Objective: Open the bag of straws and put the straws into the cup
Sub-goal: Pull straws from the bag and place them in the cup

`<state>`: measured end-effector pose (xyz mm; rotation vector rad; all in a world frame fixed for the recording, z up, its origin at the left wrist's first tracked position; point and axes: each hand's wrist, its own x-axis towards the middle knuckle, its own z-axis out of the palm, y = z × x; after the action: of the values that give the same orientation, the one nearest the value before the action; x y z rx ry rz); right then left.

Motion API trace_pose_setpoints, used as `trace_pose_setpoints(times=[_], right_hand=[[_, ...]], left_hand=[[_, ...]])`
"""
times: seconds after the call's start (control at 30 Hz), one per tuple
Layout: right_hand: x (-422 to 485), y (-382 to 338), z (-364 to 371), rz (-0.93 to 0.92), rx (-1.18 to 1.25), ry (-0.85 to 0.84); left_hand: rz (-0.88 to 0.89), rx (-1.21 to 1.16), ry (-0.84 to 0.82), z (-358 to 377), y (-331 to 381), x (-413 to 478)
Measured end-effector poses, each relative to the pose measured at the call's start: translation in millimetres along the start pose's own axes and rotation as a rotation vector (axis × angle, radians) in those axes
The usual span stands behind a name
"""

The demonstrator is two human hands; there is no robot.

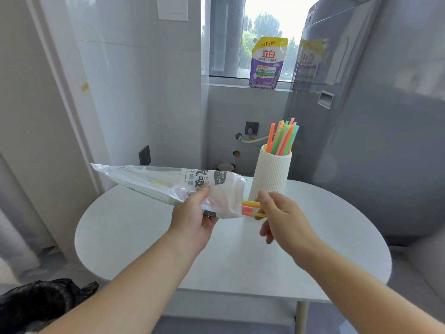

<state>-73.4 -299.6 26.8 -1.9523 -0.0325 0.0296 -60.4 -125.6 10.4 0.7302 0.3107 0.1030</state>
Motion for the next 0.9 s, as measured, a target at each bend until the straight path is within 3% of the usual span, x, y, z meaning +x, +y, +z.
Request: trace_pose_setpoints(times=[0.13, 0.4, 0.57, 0.9], right_hand=[[-1.0, 1.9, 0.7, 0.085, 0.326, -0.01], [1.8, 5.7, -3.4, 0.123, 0.538, 0.003], [1.7, 7.7, -5.1, 0.098, 0.532, -0.017], [11.4, 10.9, -31.2, 0.005, 0.409, 0.111]], left_hand=[[0.033, 0.016, -0.029, 2.9, -1.0, -0.8], [0.055, 0.028, -0.084, 4.4, -1.1, -2.0], [0.051, 0.033, -0.086, 3.4, -1.7, -1.2], [0.007, -0.038, -0.007, -1.2, 3.4, 5.8]])
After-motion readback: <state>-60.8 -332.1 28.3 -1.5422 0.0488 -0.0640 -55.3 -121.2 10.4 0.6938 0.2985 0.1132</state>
